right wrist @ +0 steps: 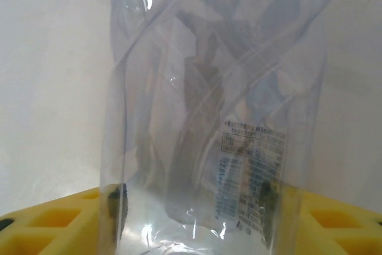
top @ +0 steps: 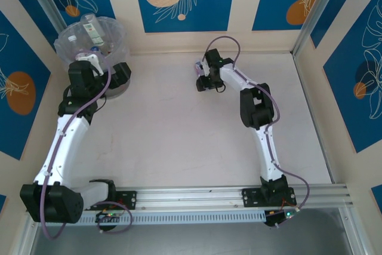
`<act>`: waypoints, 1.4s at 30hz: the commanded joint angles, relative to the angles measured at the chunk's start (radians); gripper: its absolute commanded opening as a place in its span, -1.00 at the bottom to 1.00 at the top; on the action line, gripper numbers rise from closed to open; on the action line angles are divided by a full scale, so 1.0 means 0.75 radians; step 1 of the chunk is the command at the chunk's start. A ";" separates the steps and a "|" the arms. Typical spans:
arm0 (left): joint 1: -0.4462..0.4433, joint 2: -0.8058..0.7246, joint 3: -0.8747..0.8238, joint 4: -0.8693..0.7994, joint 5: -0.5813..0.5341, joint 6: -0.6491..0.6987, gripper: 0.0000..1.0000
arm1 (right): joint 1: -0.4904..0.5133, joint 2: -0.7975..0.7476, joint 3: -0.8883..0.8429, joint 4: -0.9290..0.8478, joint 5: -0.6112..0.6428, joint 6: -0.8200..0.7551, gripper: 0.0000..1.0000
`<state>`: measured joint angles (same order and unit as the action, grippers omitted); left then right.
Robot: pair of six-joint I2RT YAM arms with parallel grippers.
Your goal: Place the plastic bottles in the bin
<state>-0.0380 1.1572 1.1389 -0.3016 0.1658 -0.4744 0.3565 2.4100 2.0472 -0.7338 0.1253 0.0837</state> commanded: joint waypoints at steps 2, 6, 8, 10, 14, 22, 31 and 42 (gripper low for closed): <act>-0.005 -0.005 -0.075 0.049 0.177 -0.089 0.99 | 0.020 -0.218 -0.181 0.140 -0.137 0.048 0.17; -0.040 0.041 -0.114 0.126 0.323 -0.169 0.99 | 0.057 -0.440 -0.445 0.300 -0.205 0.065 0.15; -0.071 0.064 -0.118 0.158 0.338 -0.184 0.99 | 0.076 -0.552 -0.566 0.379 -0.236 0.082 0.13; -0.098 0.094 -0.129 0.227 0.373 -0.232 0.99 | 0.090 -0.658 -0.672 0.442 -0.280 0.112 0.12; -0.128 0.189 -0.164 0.476 0.526 -0.366 0.99 | 0.131 -0.839 -0.857 0.586 -0.381 0.139 0.12; -0.250 0.400 -0.087 0.817 0.754 -0.488 0.99 | 0.201 -1.078 -1.084 0.815 -0.578 0.232 0.12; -0.315 0.523 -0.062 1.095 0.750 -0.596 0.99 | 0.295 -1.135 -1.135 0.937 -0.668 0.301 0.13; -0.320 0.600 -0.049 1.310 0.816 -0.660 0.69 | 0.329 -1.142 -1.173 1.060 -0.712 0.335 0.14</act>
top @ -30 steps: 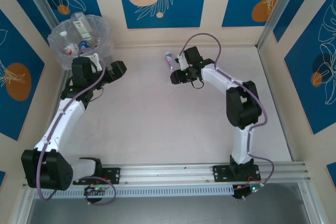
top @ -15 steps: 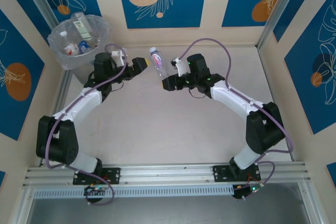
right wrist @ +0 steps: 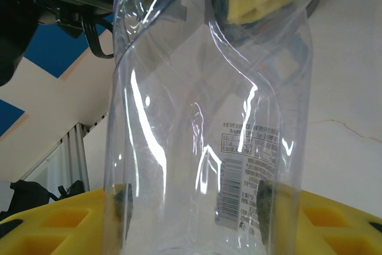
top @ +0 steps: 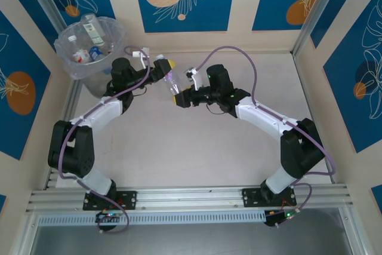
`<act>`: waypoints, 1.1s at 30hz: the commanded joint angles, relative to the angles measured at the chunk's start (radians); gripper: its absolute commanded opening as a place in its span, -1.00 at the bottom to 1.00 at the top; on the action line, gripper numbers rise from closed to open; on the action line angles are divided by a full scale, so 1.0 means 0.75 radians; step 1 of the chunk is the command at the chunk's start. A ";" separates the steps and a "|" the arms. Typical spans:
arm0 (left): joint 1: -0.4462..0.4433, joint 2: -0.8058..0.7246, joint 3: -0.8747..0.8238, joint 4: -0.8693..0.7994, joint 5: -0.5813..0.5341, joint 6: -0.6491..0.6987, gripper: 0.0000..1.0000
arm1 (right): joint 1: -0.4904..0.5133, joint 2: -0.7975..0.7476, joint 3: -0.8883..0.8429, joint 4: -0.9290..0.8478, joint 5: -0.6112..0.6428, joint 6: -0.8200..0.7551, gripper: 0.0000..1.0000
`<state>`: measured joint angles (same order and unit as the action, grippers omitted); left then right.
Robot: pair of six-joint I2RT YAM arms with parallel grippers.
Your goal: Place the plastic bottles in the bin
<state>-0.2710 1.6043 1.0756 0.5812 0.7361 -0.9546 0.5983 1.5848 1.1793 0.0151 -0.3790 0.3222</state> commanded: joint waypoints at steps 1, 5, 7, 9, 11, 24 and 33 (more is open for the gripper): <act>-0.009 0.002 0.030 0.129 0.053 -0.012 0.60 | 0.008 -0.041 -0.020 0.067 -0.037 0.018 0.14; -0.009 0.003 0.035 0.110 0.073 -0.003 0.29 | 0.008 -0.037 -0.024 0.069 -0.032 0.019 0.16; -0.011 0.000 0.037 0.109 0.074 -0.002 0.23 | 0.009 -0.037 -0.024 0.070 -0.032 0.019 0.22; -0.009 -0.013 0.050 0.072 0.065 0.030 0.19 | 0.006 -0.043 -0.024 0.063 -0.036 0.008 0.34; -0.009 -0.032 0.090 -0.054 0.037 0.098 0.16 | 0.000 -0.058 -0.029 0.049 -0.019 -0.006 0.48; 0.005 -0.065 0.281 -0.467 -0.075 0.359 0.13 | -0.104 -0.304 -0.145 -0.041 0.121 -0.028 0.96; 0.027 -0.097 0.323 -0.627 -0.132 0.445 0.14 | -0.143 -0.524 -0.313 -0.100 0.612 0.002 0.99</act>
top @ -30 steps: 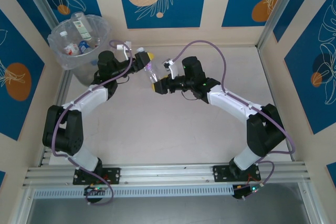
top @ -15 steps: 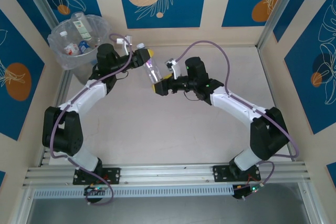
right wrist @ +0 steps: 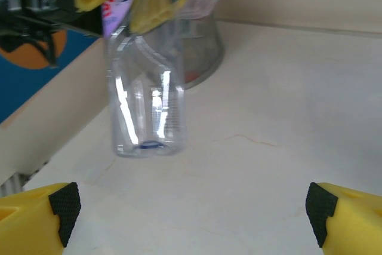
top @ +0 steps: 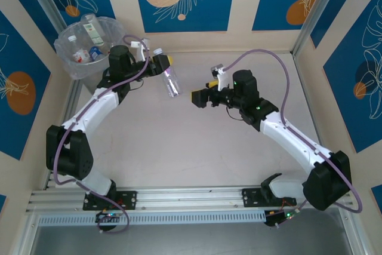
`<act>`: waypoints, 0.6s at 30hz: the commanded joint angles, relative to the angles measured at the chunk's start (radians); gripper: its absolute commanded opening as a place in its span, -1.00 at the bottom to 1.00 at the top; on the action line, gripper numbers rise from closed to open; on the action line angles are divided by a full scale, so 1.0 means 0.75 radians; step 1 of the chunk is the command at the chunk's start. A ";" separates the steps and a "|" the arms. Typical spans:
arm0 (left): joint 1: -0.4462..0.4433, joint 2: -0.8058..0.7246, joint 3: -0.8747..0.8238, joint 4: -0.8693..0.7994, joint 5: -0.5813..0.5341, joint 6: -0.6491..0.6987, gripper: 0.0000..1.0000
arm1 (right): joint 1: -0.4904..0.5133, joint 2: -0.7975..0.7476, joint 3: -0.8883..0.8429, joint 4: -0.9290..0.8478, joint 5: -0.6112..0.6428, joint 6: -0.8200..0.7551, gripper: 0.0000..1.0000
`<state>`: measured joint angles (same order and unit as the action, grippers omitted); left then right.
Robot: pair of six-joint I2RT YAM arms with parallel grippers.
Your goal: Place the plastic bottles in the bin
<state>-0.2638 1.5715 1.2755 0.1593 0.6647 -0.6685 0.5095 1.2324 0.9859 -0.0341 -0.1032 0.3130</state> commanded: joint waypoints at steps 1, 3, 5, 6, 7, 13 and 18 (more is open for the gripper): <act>0.023 -0.056 0.056 -0.073 -0.046 0.067 0.14 | -0.039 -0.070 -0.076 -0.034 0.295 0.041 0.99; 0.039 -0.059 0.075 -0.112 -0.062 0.082 0.13 | -0.069 -0.100 -0.111 -0.034 0.370 0.100 0.99; 0.060 -0.056 0.115 -0.179 -0.083 0.113 0.13 | -0.098 -0.131 -0.140 -0.038 0.455 0.168 0.99; 0.073 -0.054 0.137 -0.212 -0.091 0.130 0.13 | -0.116 -0.145 -0.159 -0.041 0.495 0.202 0.99; 0.088 -0.049 0.160 -0.241 -0.099 0.142 0.13 | -0.134 -0.160 -0.177 -0.039 0.515 0.227 0.99; 0.187 -0.030 0.319 -0.413 -0.198 0.230 0.13 | -0.191 -0.206 -0.256 -0.039 0.540 0.317 0.99; 0.312 0.054 0.549 -0.524 -0.193 0.214 0.13 | -0.204 -0.201 -0.265 -0.050 0.531 0.317 0.99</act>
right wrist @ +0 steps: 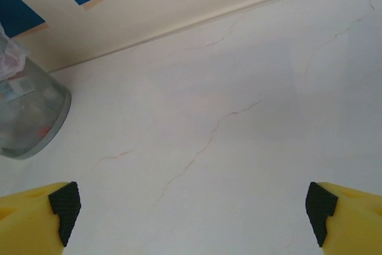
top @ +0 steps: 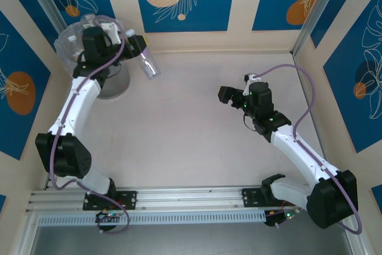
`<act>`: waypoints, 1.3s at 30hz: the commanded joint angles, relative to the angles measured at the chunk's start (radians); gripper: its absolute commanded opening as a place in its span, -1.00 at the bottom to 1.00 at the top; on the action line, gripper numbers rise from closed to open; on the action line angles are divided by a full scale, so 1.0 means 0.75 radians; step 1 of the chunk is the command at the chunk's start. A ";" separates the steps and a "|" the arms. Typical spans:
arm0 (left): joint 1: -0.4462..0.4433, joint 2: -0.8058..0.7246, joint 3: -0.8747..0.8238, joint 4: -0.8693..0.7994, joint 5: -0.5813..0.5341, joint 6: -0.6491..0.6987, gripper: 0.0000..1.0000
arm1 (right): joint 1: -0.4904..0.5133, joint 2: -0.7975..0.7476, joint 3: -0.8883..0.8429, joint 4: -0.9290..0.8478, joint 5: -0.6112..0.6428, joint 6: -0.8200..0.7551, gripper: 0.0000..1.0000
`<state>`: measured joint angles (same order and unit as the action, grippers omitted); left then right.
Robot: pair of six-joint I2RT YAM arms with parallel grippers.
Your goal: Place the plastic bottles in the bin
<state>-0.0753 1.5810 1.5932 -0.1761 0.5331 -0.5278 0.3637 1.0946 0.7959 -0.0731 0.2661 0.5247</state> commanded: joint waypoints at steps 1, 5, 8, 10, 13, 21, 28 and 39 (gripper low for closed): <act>0.083 0.064 0.180 -0.100 -0.014 0.016 0.13 | -0.012 -0.012 -0.010 -0.002 0.029 0.029 0.99; 0.143 0.164 0.417 -0.208 -0.058 0.052 0.12 | -0.015 0.012 0.009 -0.025 0.014 0.023 0.99; 0.182 0.262 0.631 -0.338 -0.129 0.107 0.12 | -0.014 0.017 0.017 -0.032 0.003 0.015 0.99; 0.211 0.327 0.766 -0.417 -0.157 0.110 0.13 | -0.015 0.017 0.020 -0.040 0.002 0.009 0.99; 0.239 0.385 0.872 -0.459 -0.206 0.120 0.12 | -0.017 0.015 0.017 -0.050 0.006 0.009 0.99; 0.289 0.447 0.943 -0.432 -0.555 0.281 0.13 | -0.017 0.013 0.011 -0.070 -0.002 0.018 0.99; 0.309 0.559 0.998 -0.422 -0.616 0.293 0.14 | -0.017 0.017 0.005 -0.068 -0.008 0.035 1.00; 0.339 0.663 0.999 -0.597 -0.578 0.173 0.56 | -0.016 0.021 0.010 -0.078 -0.007 0.031 1.00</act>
<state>0.1558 2.0747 2.3070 -0.5705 0.1131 -0.3553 0.3565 1.1053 0.7956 -0.1238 0.2623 0.5354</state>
